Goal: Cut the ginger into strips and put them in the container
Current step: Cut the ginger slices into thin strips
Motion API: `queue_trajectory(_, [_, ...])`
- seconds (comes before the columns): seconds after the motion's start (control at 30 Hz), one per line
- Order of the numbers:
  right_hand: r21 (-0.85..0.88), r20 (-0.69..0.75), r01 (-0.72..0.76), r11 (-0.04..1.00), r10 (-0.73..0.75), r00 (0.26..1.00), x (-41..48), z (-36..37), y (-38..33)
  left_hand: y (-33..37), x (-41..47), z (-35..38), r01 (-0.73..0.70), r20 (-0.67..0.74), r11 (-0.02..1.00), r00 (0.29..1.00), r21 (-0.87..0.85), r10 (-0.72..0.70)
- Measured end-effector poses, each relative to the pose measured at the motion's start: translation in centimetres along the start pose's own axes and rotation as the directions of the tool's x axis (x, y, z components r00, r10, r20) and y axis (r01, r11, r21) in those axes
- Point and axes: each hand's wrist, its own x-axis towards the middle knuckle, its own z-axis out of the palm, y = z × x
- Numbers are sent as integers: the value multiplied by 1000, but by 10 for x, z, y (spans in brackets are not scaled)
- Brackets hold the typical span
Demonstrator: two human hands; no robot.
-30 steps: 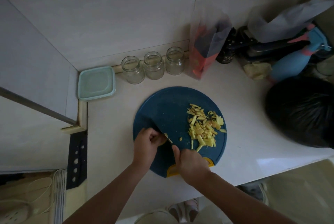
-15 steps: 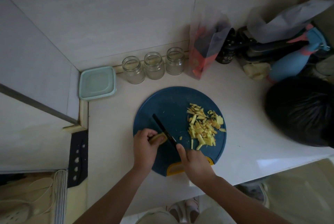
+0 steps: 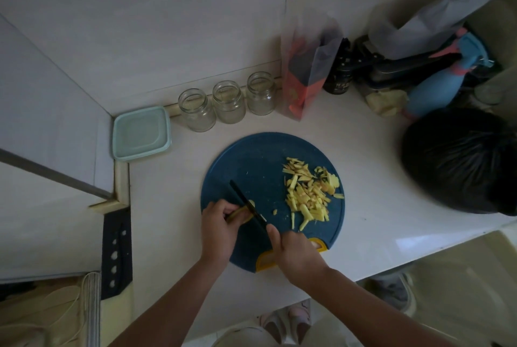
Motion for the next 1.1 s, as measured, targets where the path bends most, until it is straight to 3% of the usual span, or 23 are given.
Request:
queue_trajectory(0.27, [-93, 7, -67, 993, 68, 998, 18, 4, -3, -5, -2, 1, -41, -40, 999, 998, 11, 41])
queue_trajectory(0.53, [69, 4, -81, 994, 81, 997, 30, 3, -15, 1, 0, -3, 36, 14, 999, 999, 13, -36])
queue_trajectory(0.77, [56, 39, -10, 998, 8, 999, 13, -4, -2, 10, 4, -10, 135, 60, 991, 989, 5, -135])
queue_trajectory(1.1, [38, 22, 10, 999, -11, 1000, 7, -4, 3, 12, 4, -11, 154, 53, 988, 987, -3, -154])
